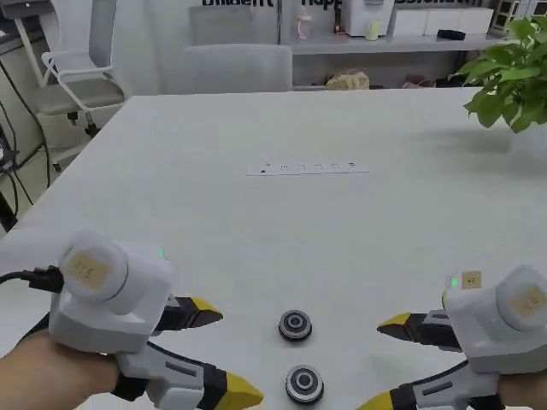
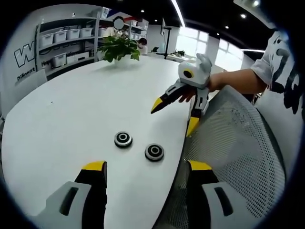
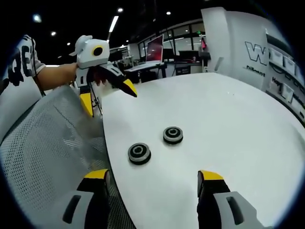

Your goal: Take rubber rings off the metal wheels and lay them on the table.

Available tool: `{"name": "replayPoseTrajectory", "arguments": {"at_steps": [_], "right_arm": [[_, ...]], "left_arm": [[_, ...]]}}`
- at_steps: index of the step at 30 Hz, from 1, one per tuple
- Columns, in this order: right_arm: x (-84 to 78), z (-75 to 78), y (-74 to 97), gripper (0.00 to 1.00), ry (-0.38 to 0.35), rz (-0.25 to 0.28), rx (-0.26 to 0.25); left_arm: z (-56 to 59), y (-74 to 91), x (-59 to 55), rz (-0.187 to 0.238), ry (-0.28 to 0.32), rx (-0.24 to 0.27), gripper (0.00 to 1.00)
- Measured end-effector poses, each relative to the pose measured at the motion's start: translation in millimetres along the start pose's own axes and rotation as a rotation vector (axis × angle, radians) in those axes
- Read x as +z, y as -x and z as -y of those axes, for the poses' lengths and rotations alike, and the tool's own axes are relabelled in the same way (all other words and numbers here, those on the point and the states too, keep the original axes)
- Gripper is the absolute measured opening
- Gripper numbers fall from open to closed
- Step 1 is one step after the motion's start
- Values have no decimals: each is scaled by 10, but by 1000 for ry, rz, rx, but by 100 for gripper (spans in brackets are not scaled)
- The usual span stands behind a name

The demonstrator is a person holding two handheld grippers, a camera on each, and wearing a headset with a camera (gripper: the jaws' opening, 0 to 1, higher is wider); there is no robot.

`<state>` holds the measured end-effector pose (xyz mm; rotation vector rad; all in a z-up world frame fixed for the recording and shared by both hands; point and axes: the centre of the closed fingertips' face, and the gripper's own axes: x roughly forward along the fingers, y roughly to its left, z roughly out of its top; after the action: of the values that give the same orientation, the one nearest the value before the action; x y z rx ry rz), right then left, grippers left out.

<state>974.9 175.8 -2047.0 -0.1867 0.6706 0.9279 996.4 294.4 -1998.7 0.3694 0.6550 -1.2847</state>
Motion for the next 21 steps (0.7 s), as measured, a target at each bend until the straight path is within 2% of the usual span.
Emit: {"name": "replayPoseTrajectory", "arguments": {"at_steps": [4,8,15,21], "right_arm": [[-10,15,-28,73,-7,-4,13],[-54,30,-74,72,28,-42,26],[-32,24,-118,68,62,-63,53],[8,0,-148,66,86,-70,75]], "left_arm": [[0,-42,26,-7,-8,-10,63],[-20,-84,23,-14,-12,-12,64],[-6,-141,-4,-39,-29,-28,63],[-20,-180,14,-40,-31,-31,63]]}}
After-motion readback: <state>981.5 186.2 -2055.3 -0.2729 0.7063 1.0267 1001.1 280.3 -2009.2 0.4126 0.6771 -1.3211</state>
